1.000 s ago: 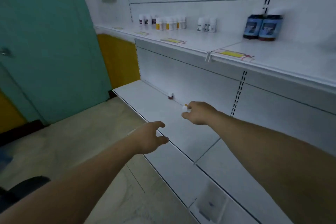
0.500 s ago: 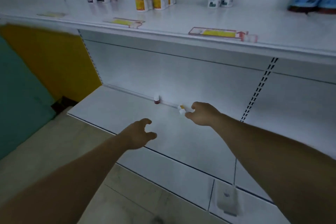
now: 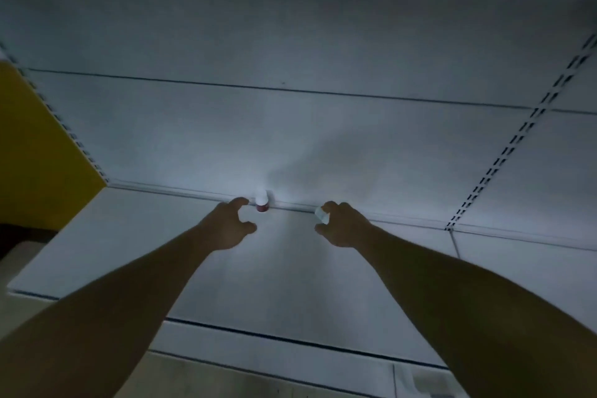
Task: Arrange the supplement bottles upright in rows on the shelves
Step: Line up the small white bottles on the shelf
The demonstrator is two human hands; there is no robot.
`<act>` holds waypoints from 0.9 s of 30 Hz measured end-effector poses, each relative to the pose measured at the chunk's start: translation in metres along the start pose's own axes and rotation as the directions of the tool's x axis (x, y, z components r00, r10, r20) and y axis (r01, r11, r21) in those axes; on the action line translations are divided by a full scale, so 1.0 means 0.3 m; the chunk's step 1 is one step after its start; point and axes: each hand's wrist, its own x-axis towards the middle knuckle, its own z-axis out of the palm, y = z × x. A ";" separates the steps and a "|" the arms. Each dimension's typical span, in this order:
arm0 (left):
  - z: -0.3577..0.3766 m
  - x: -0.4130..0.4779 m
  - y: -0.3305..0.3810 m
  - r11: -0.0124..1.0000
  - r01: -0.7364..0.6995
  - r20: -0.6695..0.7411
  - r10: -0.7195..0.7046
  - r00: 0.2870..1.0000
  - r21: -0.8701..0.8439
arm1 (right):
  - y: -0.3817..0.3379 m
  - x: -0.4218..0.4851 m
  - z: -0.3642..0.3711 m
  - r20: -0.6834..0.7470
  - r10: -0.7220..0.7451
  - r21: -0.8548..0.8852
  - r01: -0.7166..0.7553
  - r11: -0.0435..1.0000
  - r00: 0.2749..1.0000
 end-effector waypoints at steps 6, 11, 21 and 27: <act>0.136 0.244 -0.010 0.986 -0.161 -0.113 0.156 0.981 -0.035 | 0.007 0.121 0.173 -0.080 0.073 -0.033 -0.076 0.997 0.994; 0.247 0.308 -0.041 0.967 -0.253 -0.187 0.242 0.952 -0.040 | 0.020 0.120 0.257 -0.168 0.102 0.043 -0.096 0.994 0.980; 0.067 -0.168 0.054 0.107 0.128 0.136 0.071 0.988 -0.986 | -0.183 -0.373 0.152 -0.158 0.380 0.928 0.006 0.372 0.911; -0.256 -0.665 0.047 -0.055 0.183 0.161 0.284 0.945 -0.982 | -0.488 -0.787 -0.043 -0.241 0.327 0.970 0.238 0.049 0.914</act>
